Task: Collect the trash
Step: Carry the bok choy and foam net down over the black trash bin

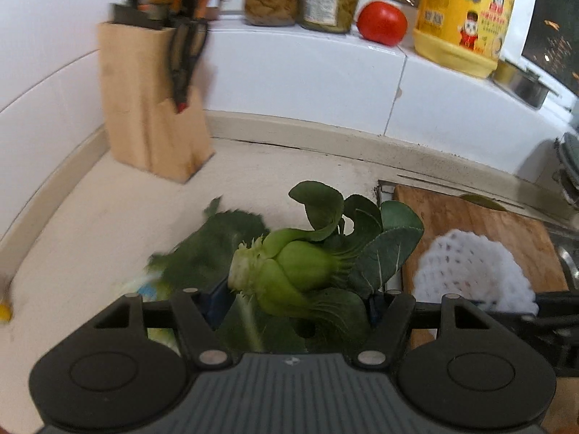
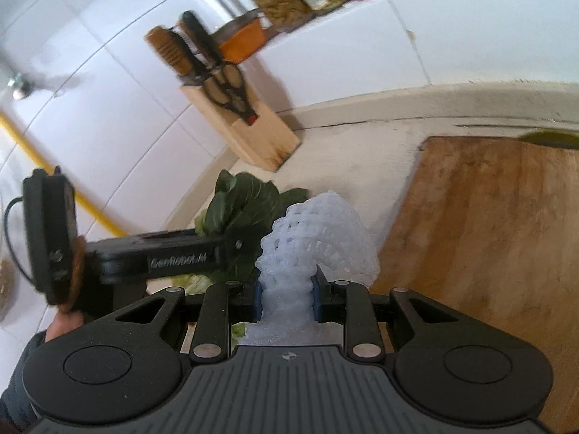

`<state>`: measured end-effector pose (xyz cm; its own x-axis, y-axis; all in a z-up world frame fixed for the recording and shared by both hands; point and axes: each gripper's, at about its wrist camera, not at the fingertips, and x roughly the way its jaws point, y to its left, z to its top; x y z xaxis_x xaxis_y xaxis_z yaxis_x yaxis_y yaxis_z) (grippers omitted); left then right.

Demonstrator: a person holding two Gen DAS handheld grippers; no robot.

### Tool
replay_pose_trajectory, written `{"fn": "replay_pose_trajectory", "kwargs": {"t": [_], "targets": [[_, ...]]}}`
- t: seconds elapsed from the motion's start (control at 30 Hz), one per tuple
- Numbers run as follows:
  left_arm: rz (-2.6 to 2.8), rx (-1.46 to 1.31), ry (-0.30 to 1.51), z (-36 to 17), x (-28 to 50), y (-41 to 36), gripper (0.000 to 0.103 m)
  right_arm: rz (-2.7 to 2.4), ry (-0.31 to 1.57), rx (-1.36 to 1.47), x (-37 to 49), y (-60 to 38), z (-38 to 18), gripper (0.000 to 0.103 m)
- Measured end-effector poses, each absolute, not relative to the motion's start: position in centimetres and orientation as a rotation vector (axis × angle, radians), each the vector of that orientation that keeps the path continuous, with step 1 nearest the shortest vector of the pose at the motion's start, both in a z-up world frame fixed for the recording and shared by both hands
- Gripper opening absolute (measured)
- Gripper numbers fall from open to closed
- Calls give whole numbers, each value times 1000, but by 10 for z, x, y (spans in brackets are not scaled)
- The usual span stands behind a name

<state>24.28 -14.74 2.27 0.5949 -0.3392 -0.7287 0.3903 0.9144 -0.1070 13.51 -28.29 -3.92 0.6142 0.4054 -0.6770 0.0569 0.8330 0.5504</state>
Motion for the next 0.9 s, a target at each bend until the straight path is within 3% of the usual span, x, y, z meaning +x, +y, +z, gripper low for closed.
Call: {"fn": "replay_pose_trajectory", "kwargs": {"t": [0.9], "targets": [[-119,-107,729,54,98,15,62,538,922,360,128,-115,11,32]]}}
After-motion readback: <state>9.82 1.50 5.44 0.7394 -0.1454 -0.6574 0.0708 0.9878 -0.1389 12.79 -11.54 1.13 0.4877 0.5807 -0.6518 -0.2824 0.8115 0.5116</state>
